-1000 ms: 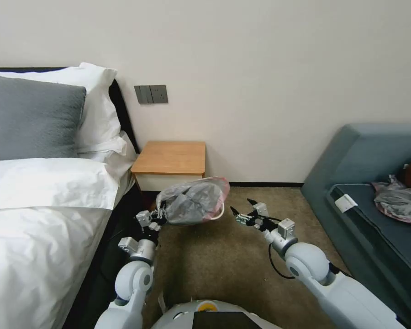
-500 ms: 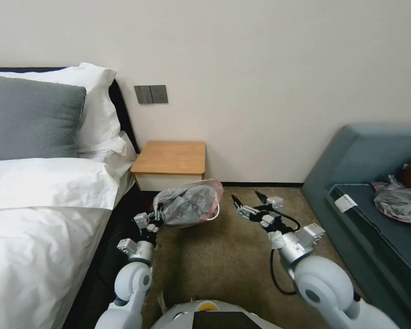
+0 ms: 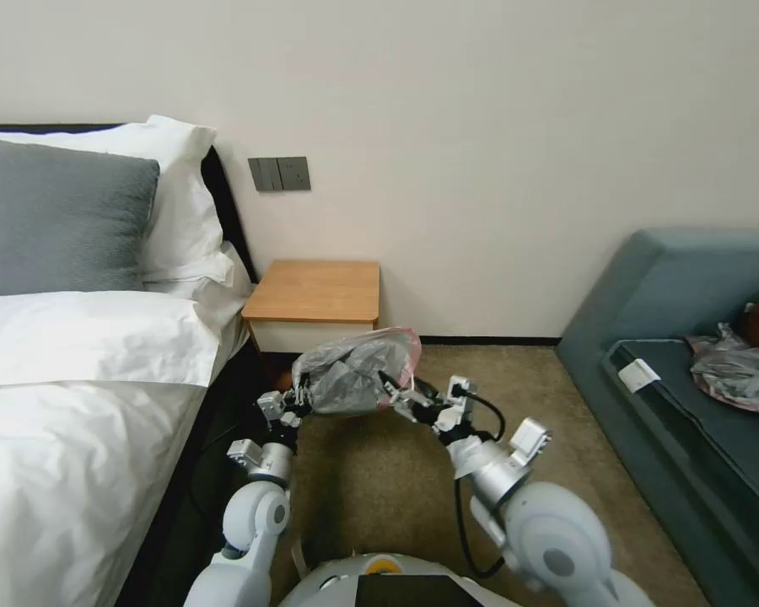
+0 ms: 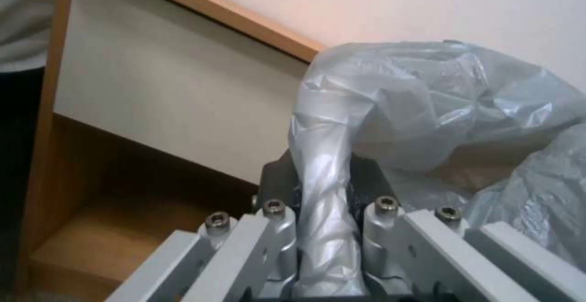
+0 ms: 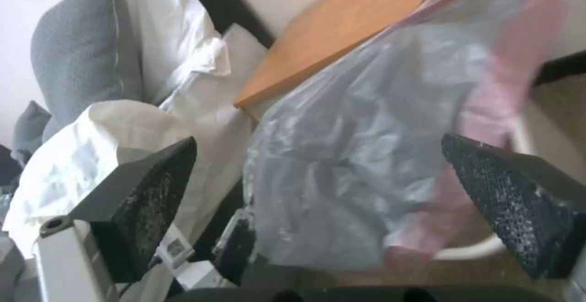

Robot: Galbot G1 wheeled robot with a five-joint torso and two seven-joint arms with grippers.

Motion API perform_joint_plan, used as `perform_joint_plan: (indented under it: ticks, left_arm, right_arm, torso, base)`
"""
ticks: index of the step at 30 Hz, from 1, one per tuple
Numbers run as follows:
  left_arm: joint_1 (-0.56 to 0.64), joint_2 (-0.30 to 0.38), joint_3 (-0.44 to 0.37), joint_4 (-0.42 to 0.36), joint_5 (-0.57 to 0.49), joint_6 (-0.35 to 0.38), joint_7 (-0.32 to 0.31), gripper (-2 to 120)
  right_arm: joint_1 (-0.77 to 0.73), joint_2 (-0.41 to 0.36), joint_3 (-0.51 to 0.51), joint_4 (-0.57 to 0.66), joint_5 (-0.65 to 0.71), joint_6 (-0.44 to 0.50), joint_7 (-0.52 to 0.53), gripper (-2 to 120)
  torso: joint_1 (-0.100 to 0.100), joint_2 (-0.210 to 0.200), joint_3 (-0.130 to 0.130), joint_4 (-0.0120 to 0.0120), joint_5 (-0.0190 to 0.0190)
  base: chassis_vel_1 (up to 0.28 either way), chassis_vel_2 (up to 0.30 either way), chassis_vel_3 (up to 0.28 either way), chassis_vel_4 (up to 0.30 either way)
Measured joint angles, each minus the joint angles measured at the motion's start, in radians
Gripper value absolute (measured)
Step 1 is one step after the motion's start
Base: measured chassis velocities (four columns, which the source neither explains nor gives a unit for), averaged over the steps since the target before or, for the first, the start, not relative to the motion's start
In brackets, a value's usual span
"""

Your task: Pick up the garbage bag from the table and place it over the trash can.

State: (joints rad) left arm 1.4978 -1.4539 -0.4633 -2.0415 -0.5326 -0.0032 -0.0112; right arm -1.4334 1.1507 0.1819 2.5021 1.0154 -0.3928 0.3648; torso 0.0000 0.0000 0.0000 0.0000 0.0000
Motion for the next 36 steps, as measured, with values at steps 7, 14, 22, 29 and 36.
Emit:
perform_joint_plan:
  ticks: [7,14,22,29,36]
  left_arm:
    - [-0.004,-0.015,0.007,0.004,0.014,-0.004,0.004,7]
    - [-0.005,-0.015,0.005,0.007,0.018,-0.008,0.005,7]
    - [-0.005,-0.021,0.005,0.007,0.032,-0.015,0.006,7]
    - [-0.006,-0.022,0.005,0.006,0.032,-0.02,0.006,7]
    - [-0.011,-0.022,0.005,0.009,0.031,-0.02,0.007,7]
  right_arm:
    - [0.018,0.056,-0.032,-0.031,-0.037,-0.012,0.022,100]
    - [0.007,0.081,-0.022,-0.033,-0.048,-0.024,0.044,99]
    - [0.002,0.119,-0.042,-0.049,-0.061,-0.025,0.047,99]
    - [0.004,0.139,-0.051,-0.074,-0.082,-0.021,0.047,98]
    - [-0.009,0.136,-0.041,-0.073,-0.104,-0.023,0.05,98]
  torso:
    - [0.0,0.0,0.0,0.0,0.0]
    - [0.0,0.0,0.0,0.0,0.0]
    - [0.0,0.0,0.0,0.0,0.0]
    - [0.0,0.0,0.0,0.0,0.0]
    - [0.0,0.0,0.0,0.0,0.0001]
  base:
    - [0.0,0.0,0.0,0.0]
    - [0.0,0.0,0.0,0.0]
    - [0.0,0.0,0.0,0.0]
    - [0.0,0.0,0.0,0.0]
    - [0.0,0.0,0.0,0.0]
